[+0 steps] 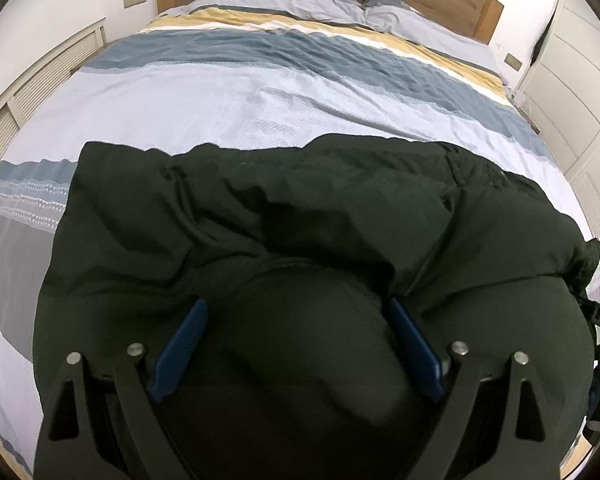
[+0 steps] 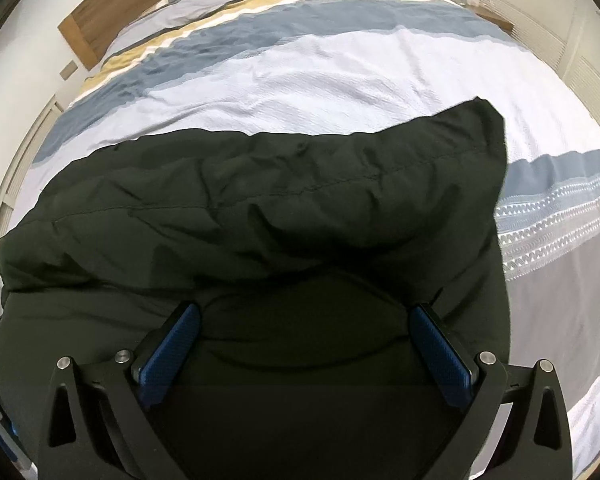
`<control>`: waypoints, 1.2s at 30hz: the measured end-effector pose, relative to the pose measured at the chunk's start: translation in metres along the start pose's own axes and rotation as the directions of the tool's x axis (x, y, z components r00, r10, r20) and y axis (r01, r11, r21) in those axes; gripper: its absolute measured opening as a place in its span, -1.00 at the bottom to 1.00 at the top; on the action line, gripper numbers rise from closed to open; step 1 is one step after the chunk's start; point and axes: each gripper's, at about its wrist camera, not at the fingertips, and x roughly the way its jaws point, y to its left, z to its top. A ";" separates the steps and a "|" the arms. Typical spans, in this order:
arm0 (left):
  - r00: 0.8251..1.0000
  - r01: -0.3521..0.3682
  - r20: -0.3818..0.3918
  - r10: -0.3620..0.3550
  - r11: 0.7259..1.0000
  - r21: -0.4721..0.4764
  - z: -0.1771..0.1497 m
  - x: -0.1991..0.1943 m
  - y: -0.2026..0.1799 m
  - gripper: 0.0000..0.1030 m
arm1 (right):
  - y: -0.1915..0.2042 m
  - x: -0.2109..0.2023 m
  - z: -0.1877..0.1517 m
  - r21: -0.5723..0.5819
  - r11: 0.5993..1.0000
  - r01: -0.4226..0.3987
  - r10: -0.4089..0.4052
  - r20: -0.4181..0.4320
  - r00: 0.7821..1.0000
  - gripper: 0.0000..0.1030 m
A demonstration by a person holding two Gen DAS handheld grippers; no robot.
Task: Fold large clothes
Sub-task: 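Open both grippers and withdraw them from the coat bundle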
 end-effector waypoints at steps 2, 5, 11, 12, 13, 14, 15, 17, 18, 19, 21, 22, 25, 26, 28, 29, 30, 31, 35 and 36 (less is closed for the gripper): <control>1.000 0.000 -0.001 0.000 1.000 0.000 -0.001 -0.003 0.002 0.78 | -0.001 -0.003 -0.002 -0.005 1.000 0.014 -0.014 -0.003 1.000 0.99; 1.000 -0.004 -0.001 0.004 1.000 -0.001 -0.003 -0.007 0.004 0.78 | -0.003 -0.008 -0.006 -0.002 1.000 0.028 -0.028 -0.005 1.000 0.99; 1.000 -0.016 0.001 0.016 1.000 -0.003 -0.012 -0.023 0.011 0.78 | -0.011 -0.021 -0.019 0.011 0.998 0.060 -0.060 -0.009 0.998 0.99; 1.000 -0.019 0.002 0.019 1.000 -0.003 -0.013 -0.025 0.012 0.78 | -0.013 -0.024 -0.022 0.017 0.998 0.065 -0.064 -0.011 0.998 0.99; 1.000 -0.022 0.003 0.022 1.000 -0.004 -0.015 -0.029 0.013 0.78 | -0.016 -0.027 -0.026 0.022 0.997 0.069 -0.069 -0.012 0.998 0.99; 1.000 -0.025 0.005 0.025 1.000 -0.005 -0.018 -0.033 0.015 0.78 | -0.018 -0.031 -0.029 0.026 0.997 0.074 -0.073 -0.012 0.997 0.99; 1.000 -0.028 0.008 0.028 1.000 -0.005 -0.020 -0.036 0.016 0.78 | -0.020 -0.034 -0.032 0.030 0.996 0.078 -0.078 -0.012 0.997 0.99; 0.999 -0.030 0.016 0.030 1.000 0.001 -0.025 -0.043 0.019 0.78 | -0.025 -0.040 -0.039 0.039 0.995 0.088 -0.087 -0.013 0.996 0.99; 0.999 -0.030 0.023 0.030 1.000 0.002 -0.028 -0.046 0.021 0.78 | -0.028 -0.043 -0.043 0.045 0.995 0.091 -0.091 -0.014 0.996 0.99; 0.999 -0.027 0.037 0.027 1.000 0.003 -0.032 -0.051 0.024 0.78 | -0.031 -0.047 -0.047 0.055 0.994 0.092 -0.091 -0.014 0.996 0.99; 0.998 -0.023 0.053 0.023 1.000 0.008 -0.035 -0.057 0.028 0.78 | -0.036 -0.053 -0.054 0.071 0.993 0.090 -0.089 -0.011 0.996 0.99; 0.998 -0.019 0.062 0.019 1.000 0.009 -0.038 -0.061 0.031 0.78 | -0.040 -0.057 -0.058 0.080 0.993 0.089 -0.089 -0.008 0.996 0.99; 0.997 -0.008 0.078 0.008 1.000 0.011 -0.047 -0.072 0.038 0.78 | -0.047 -0.068 -0.070 0.101 0.991 0.088 -0.089 -0.003 0.996 0.99; 0.997 -0.007 0.074 0.005 1.000 0.016 -0.050 -0.076 0.041 0.78 | -0.049 -0.072 -0.073 0.108 0.990 0.088 -0.088 0.000 0.996 0.99; 0.998 -0.001 0.067 0.000 1.000 0.018 -0.056 -0.084 0.050 0.78 | -0.055 -0.082 -0.080 0.124 0.989 0.084 -0.085 0.009 0.996 0.99; 0.998 -0.001 0.059 0.000 1.000 0.017 -0.059 -0.087 0.054 0.78 | -0.058 -0.086 -0.081 0.128 0.989 0.079 -0.082 0.014 0.997 0.99; 0.999 0.004 0.052 -0.005 1.000 0.016 -0.061 -0.091 0.060 0.78 | -0.061 -0.091 -0.083 0.132 0.989 0.074 -0.078 0.022 0.997 0.99; 0.999 0.010 0.051 -0.011 1.000 0.011 -0.064 -0.096 0.069 0.78 | -0.063 -0.095 -0.086 0.133 0.989 0.071 -0.076 0.029 0.997 0.99; 0.998 -0.001 0.066 0.003 1.000 -0.025 -0.072 -0.113 0.103 0.78 | -0.074 -0.113 -0.088 0.140 0.989 0.051 -0.060 0.061 0.996 0.99; 0.998 -0.005 0.070 0.008 0.999 -0.036 -0.073 -0.116 0.113 0.78 | -0.078 -0.116 -0.086 0.142 0.989 0.044 -0.055 0.071 0.996 0.99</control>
